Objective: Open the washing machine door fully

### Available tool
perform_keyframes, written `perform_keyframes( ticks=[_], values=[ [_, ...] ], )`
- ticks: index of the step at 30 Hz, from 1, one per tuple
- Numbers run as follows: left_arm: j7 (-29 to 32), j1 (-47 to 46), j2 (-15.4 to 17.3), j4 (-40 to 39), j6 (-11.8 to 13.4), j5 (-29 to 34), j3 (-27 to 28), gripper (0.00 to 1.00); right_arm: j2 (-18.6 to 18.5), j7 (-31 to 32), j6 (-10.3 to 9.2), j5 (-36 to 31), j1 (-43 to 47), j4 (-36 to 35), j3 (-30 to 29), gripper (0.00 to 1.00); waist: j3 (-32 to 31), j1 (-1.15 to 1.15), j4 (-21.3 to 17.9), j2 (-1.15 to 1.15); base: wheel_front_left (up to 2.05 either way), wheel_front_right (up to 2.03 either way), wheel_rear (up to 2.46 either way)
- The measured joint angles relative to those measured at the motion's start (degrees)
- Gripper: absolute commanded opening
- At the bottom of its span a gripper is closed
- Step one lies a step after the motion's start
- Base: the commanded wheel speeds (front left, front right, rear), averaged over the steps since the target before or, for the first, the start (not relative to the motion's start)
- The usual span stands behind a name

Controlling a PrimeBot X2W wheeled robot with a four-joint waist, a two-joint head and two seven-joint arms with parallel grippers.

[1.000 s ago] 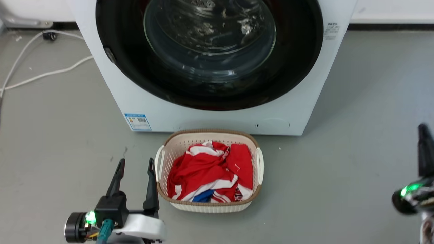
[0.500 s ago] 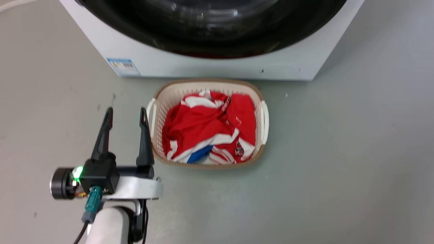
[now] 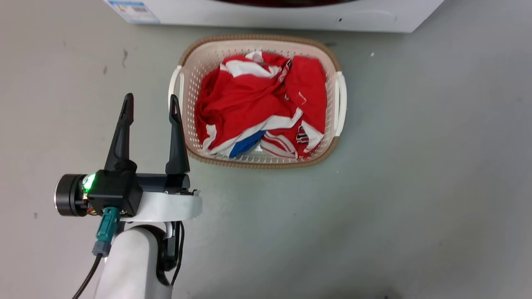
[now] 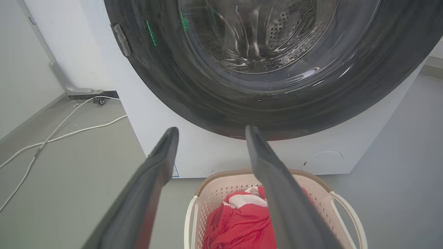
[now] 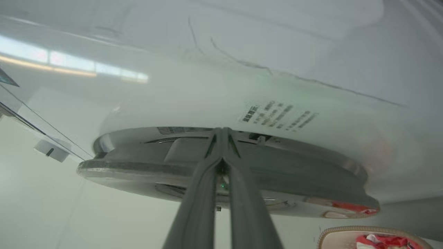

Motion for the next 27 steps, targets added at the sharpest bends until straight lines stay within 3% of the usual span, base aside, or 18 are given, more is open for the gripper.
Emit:
perform_keyframes(
  ticks=[11, 27],
  values=[
    [0.0, -2.2, 0.0, -0.3, 0.4, -0.6, -1.0, 1.00, -0.7, 5.6, 0.00, -3.6, -9.4, 3.8, 6.6, 0.00, 4.8, 0.00, 1.7, 0.00, 0.00, 0.00, 0.00],
    [0.0, -2.5, 0.0, 0.8, 0.4, 0.1, -0.8, 1.00, -1.9, 10.8, -0.10, -5.5, -6.4, -0.2, 10.6, 0.00, 3.8, -0.01, 1.1, 0.00, 0.00, 0.00, 0.00]
  ],
)
